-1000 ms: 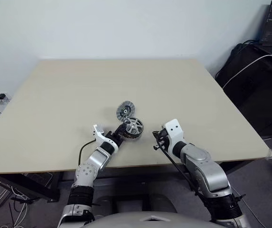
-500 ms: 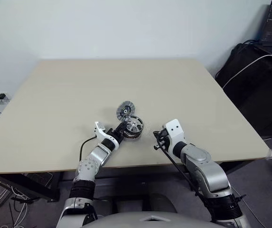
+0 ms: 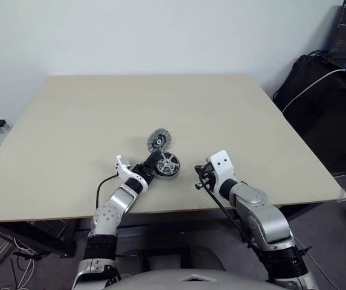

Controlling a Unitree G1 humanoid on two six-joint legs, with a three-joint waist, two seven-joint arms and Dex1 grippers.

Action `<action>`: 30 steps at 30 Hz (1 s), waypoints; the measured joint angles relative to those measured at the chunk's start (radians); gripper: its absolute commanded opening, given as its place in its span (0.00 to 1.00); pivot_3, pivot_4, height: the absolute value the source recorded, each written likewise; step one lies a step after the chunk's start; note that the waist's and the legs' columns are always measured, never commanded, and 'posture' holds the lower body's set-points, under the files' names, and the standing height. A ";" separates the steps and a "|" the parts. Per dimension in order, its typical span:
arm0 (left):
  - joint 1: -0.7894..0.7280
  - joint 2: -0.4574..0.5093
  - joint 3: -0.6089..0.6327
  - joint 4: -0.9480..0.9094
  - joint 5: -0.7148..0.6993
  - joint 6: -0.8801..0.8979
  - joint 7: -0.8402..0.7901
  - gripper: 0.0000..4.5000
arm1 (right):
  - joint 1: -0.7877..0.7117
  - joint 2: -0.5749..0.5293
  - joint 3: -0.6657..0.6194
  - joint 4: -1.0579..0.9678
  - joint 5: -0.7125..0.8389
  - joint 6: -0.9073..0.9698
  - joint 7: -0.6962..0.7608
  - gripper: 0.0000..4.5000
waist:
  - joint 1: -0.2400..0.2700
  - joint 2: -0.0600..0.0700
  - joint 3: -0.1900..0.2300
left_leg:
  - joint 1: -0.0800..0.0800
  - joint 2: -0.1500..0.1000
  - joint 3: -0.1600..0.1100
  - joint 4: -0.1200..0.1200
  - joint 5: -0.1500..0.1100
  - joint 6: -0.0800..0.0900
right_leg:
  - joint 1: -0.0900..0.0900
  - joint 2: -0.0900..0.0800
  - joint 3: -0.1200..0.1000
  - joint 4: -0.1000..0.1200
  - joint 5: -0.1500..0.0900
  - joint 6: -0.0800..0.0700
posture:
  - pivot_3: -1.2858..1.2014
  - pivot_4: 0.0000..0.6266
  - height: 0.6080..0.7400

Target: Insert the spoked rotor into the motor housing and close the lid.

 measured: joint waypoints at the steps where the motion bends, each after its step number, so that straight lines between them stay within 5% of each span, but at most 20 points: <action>1: 0.012 -0.001 -0.001 -0.017 0.002 0.008 0.008 0.99 | -0.002 0.000 0.000 0.001 0.000 0.000 0.000 0.00 | 0.001 0.000 0.000 | 0.000 0.000 0.000 0.000 0.000 0.000 | 0.000 0.000 0.000 0.000 0.000 0.000 | 0.52 0.00 1.00; 10: 0.067 0.000 -0.045 -0.192 0.103 0.024 0.042 0.99 | -0.024 0.005 0.004 0.007 0.002 -0.002 0.003 0.00 | 0.004 0.000 0.000 | 0.000 0.000 -0.001 0.000 0.000 0.000 | -0.001 -0.001 0.000 0.000 0.000 0.000 | 0.52 0.00 1.00; 17: 0.168 0.082 -0.229 -0.250 0.635 -0.373 0.026 0.99 | -0.062 0.040 0.023 0.052 -0.005 -0.004 -0.005 0.00 | 0.001 0.001 0.000 | 0.000 0.001 0.001 -0.001 0.000 -0.001 | -0.001 -0.002 0.000 0.000 0.000 -0.001 | 0.52 0.00 1.00; 21: 0.206 0.163 -0.289 -0.202 0.881 -0.576 0.019 0.79 | -0.126 0.084 0.062 0.132 -0.026 -0.021 -0.017 0.00 | 0.005 0.006 -0.001 | 0.001 0.003 0.001 -0.001 0.000 -0.001 | -0.004 -0.005 -0.001 0.000 0.000 -0.002 | 0.52 0.00 1.00; 30: 0.281 0.200 -0.304 -0.134 1.023 -0.697 -0.010 0.12 | -0.305 0.168 0.136 0.369 -0.079 -0.082 -0.019 0.00 | 0.005 0.008 0.001 | -0.003 0.002 0.002 -0.001 0.000 0.000 | -0.009 -0.008 -0.003 0.000 0.000 -0.002 | 0.52 0.00 1.00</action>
